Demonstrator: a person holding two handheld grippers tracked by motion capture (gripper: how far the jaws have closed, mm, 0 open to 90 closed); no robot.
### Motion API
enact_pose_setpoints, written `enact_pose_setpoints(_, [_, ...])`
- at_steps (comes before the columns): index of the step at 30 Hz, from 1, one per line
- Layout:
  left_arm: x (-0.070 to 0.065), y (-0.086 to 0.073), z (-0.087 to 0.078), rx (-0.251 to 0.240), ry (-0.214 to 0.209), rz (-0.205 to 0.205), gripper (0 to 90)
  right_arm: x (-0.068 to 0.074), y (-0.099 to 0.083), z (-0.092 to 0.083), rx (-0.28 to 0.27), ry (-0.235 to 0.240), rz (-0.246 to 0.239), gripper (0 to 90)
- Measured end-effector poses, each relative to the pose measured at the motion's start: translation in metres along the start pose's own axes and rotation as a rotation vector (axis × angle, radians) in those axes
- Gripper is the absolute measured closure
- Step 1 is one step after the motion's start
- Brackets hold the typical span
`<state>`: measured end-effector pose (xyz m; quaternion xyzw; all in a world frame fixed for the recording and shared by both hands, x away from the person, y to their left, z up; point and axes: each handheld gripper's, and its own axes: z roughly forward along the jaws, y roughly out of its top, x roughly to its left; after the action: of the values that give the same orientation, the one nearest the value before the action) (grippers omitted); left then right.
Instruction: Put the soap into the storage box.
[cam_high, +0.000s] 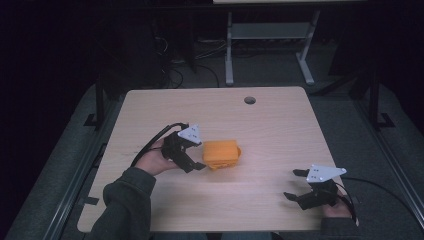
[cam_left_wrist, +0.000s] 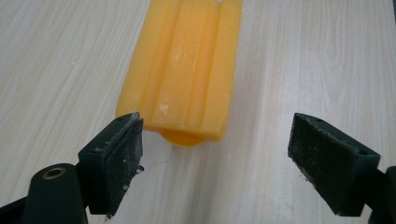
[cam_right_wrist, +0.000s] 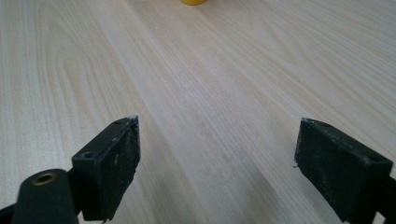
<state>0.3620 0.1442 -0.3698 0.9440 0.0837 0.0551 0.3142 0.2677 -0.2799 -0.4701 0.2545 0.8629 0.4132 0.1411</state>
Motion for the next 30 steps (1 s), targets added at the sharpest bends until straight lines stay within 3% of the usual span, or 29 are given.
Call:
enact_pose_setpoints(18, [-0.007, -0.023, -0.003, 0.005, 0.011, -0.038, 18.0, -0.001, -0.002, -0.003, -0.01, -0.018, 0.011, 13.5])
enact_pose_setpoints(30, [-0.013, -0.034, -0.005, 0.002, 0.022, -0.042, 17.6, -0.001, -0.002, -0.003, -0.005, -0.019, 0.01, 13.5])
